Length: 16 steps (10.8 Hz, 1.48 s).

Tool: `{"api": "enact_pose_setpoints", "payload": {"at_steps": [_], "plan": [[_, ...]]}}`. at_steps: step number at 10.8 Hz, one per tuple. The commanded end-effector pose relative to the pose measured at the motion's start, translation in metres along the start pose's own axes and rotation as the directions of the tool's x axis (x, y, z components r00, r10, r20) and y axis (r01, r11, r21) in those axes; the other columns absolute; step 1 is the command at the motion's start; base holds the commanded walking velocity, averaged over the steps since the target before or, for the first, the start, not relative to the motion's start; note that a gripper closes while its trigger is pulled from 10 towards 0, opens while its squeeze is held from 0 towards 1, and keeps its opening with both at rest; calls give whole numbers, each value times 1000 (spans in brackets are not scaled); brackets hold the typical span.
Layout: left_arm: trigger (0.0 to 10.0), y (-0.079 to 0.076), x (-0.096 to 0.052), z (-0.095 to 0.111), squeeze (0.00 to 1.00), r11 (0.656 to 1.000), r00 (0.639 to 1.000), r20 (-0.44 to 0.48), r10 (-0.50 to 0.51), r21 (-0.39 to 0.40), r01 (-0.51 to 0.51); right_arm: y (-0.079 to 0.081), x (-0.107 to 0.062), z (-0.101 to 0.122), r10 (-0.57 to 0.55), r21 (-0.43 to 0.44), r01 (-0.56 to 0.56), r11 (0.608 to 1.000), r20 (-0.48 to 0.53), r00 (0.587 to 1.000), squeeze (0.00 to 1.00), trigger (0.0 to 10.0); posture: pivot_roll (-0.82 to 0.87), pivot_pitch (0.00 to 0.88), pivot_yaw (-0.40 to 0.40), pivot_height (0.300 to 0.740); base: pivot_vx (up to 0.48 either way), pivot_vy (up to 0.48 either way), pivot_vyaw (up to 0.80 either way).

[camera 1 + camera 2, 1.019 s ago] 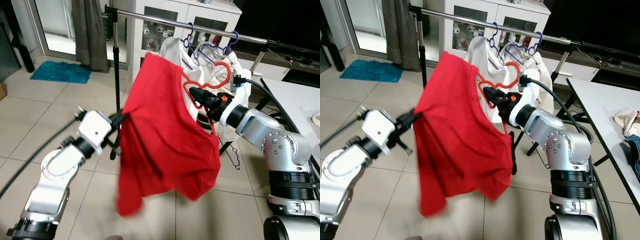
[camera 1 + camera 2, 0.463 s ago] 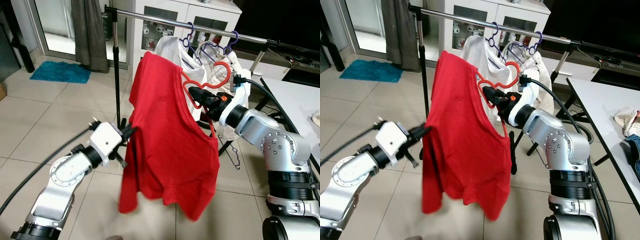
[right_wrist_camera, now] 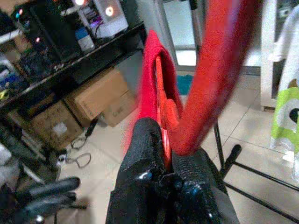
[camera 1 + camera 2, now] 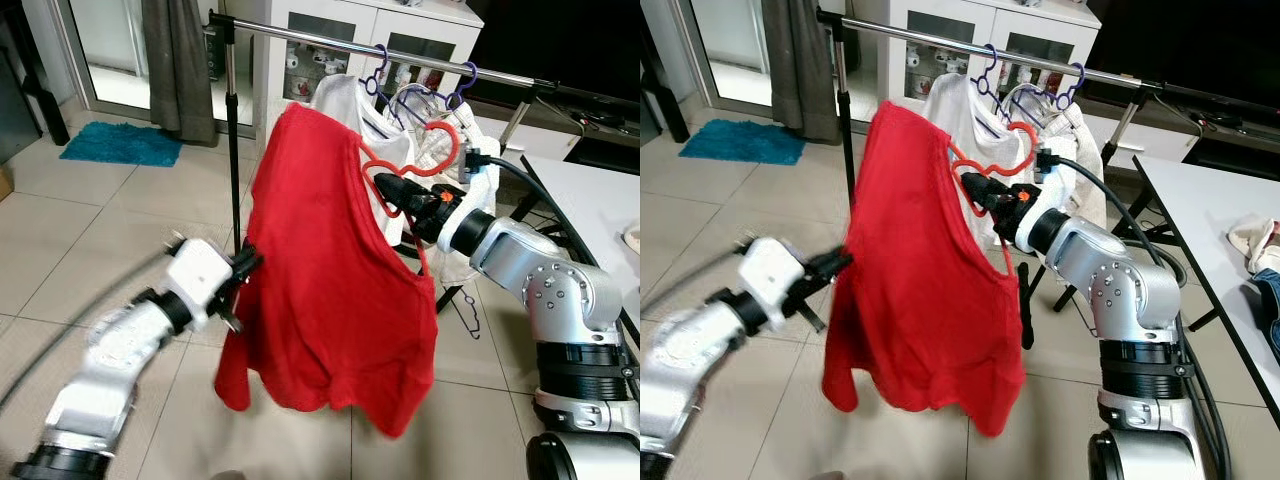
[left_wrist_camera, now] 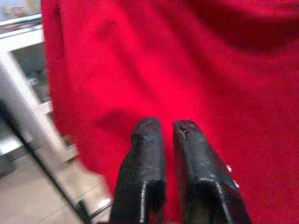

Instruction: Hang hanger

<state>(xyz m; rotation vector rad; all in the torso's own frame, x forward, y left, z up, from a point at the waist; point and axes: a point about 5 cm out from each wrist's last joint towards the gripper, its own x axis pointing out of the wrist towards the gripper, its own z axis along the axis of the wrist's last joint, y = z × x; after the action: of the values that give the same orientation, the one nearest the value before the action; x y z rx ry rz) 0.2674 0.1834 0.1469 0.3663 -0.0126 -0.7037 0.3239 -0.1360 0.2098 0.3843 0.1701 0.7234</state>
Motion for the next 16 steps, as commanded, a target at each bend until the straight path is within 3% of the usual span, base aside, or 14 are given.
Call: {"api": "enact_pose_setpoints", "payload": {"at_steps": [1, 2, 3, 4, 5, 7, 8, 10, 11, 12, 13, 14, 16], "plan": [[10000, -1, 0, 6, 1000, 999, 999, 23, -31, -9, 32, 4, -3, 10, 22, -40, -21, 999, 23, 999, 0, 10000, 71, 0, -131, 740, 0, 0, 0], [10000, -5, -12, 5, 1000, 986, 987, -34, -159, -45, 158, 2, -5, 7, 13, -118, -18, 993, -39, 999, 0, 10000, 71, 0, -131, 740, 0, 0, 0], [10000, -7, -19, 4, 1000, 976, 975, -67, -211, -63, 207, 0, -6, 6, 3, -161, -15, 987, -73, 997, 0, 10000, 71, 0, -131, 740, 0, 0, 0], [10000, 3, -28, 8, 1000, 976, 971, -102, -216, -57, 211, -1, -9, 4, 5, -258, -44, 965, -152, 988, 0, 10000, 79, 0, -138, 740, 0, 0, 0], [10000, 13, -30, 17, 1000, 981, 978, -81, -194, -45, 191, -2, -12, 1, 1, -339, -77, 938, -218, 976, 0, 10000, 79, 0, -138, 740, 0, 0, 0], [10000, 22, -21, 52, 1000, 972, 973, 26, -229, -39, 230, 0, -16, -9, 36, -398, -168, 902, -318, 947, 0, 10000, 82, 0, -145, 740, 0, 0, 0], [10000, 21, -20, 53, 1000, 971, 972, 35, -232, -48, 233, 0, -16, -10, 37, -397, -169, 902, -320, 947, 0, 10000, 82, 0, -144, 740, 0, 0, 0], [10000, 9, -5, 42, 973, 991, 996, 39, -85, -99, 88, -5, -14, -24, -42, -377, -78, 923, -300, 953, 0, 10000, 82, 0, -143, 740, 0, 0, 0], [10000, -3, 0, 34, 0, 982, 998, 37, 59, -182, -52, -16, -18, -49, -187, -353, 93, 931, -244, 952, 0, 10000, 84, 0, -144, 740, 0, 0, 0], [10000, -11, -2, 29, 0, 958, 989, 21, 143, -254, -133, -20, -24, -65, -260, -307, 193, 932, -194, 946, 0, 10000, 91, 0, -148, 740, 0, 0, 0], [10000, -12, -7, 20, 0, 937, 972, -45, 233, -258, -236, -21, -30, -71, -298, -266, 254, 930, -140, 944, 0, 10000, 96, 0, -152, 740, 0, 0, 0], [10000, -11, -18, 6, 0, 877, 922, -124, 367, -284, -388, -17, -37, -82, -338, -235, 308, 922, -98, 936, 0, 10000, 100, 0, -152, 740, 0, 0, 0], [10000, -15, -21, 4, 0, 853, 887, -147, 437, -243, -461, -8, -33, -92, -336, -246, 307, 920, -90, 937, 0, 10000, 139, 0, -175, 740, 127, 0, 259]]}}
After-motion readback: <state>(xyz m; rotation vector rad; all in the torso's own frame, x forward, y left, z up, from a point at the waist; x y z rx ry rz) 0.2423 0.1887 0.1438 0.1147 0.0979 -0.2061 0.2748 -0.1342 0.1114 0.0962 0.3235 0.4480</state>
